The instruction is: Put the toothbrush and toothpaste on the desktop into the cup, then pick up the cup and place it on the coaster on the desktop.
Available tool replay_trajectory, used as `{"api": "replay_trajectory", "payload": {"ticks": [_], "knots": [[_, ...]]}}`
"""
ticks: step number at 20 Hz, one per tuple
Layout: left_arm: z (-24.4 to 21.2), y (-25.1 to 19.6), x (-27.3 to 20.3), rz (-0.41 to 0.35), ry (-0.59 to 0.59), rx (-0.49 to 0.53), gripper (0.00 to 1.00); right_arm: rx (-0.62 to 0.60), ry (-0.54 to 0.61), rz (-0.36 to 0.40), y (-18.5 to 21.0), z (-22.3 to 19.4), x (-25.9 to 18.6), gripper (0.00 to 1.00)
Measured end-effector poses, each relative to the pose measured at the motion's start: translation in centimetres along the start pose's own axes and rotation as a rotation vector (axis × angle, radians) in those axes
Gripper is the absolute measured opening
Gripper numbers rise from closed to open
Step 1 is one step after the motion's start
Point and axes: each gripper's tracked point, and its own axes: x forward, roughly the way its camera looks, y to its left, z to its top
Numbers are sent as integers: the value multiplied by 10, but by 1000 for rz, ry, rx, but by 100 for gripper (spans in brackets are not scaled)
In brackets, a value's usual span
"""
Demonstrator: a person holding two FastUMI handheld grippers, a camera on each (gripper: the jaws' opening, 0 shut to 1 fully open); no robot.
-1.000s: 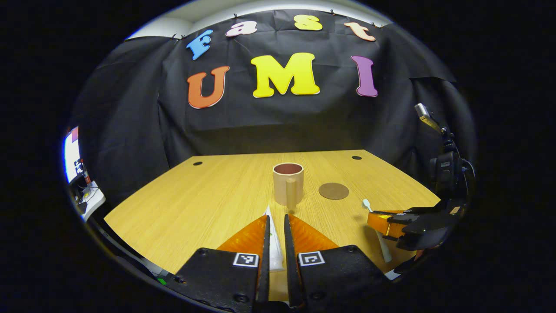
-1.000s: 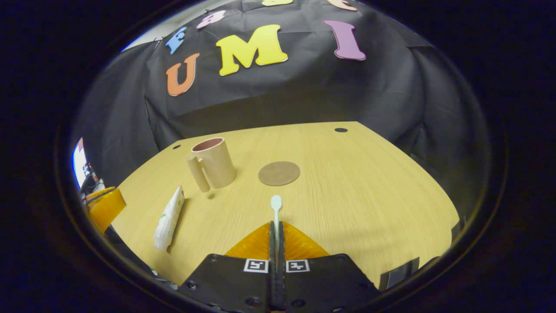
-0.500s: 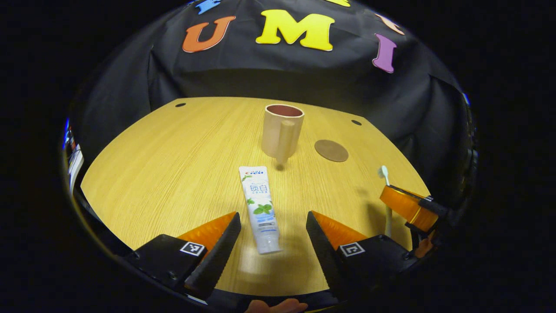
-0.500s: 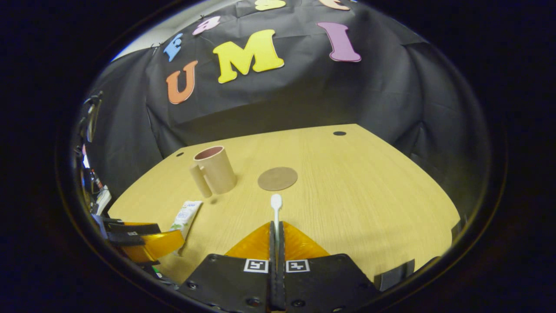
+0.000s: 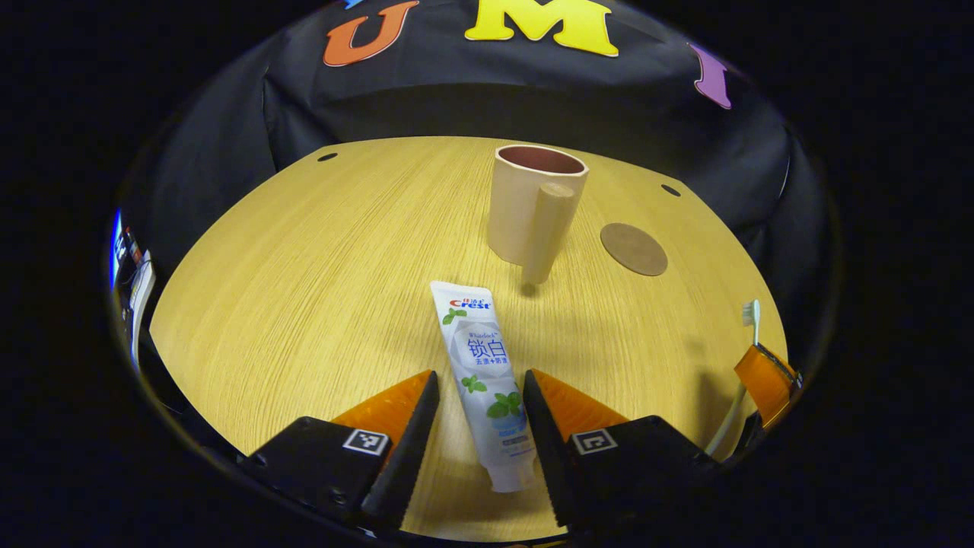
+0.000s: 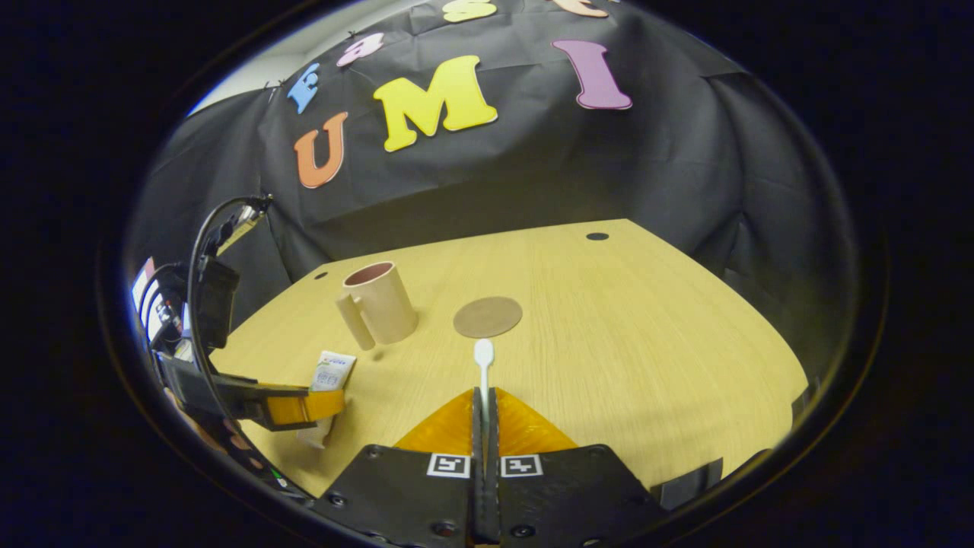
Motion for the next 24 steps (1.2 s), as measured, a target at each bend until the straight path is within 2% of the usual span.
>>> {"api": "replay_trajectory", "payload": {"ticks": [1,2,3,5,7,12,14,15,16,19,22,24], "knots": [[3,-1,0,5,-2,3,52,2,0,0,-1,0,-1,0],[4,1,5,0,-2,0,60,2,0,0,-2,-1,-1,0],[4,1,5,-14,-7,-3,46,3,-2,1,-3,-1,-2,0],[3,1,4,-41,-25,-39,46,7,-5,-1,-6,1,-3,0],[3,-3,3,-74,-35,-61,38,12,-11,-3,-8,3,-5,0],[16,-7,-13,-113,-127,-23,35,22,-20,2,-7,4,-8,0],[27,-10,-35,-113,-190,-4,39,21,-26,5,-5,5,-10,0],[35,-12,-46,-114,-225,6,34,21,-30,8,-4,7,-11,0],[45,-15,-57,-110,-265,17,39,21,-34,10,-4,8,-13,0],[95,-15,-78,-91,-417,33,34,21,-47,18,-2,12,-18,0],[161,-27,-88,-145,-579,-2,34,15,-66,23,-1,17,-26,0],[209,-29,-87,-149,-720,1,34,11,-83,21,-4,21,-32,0]]}}
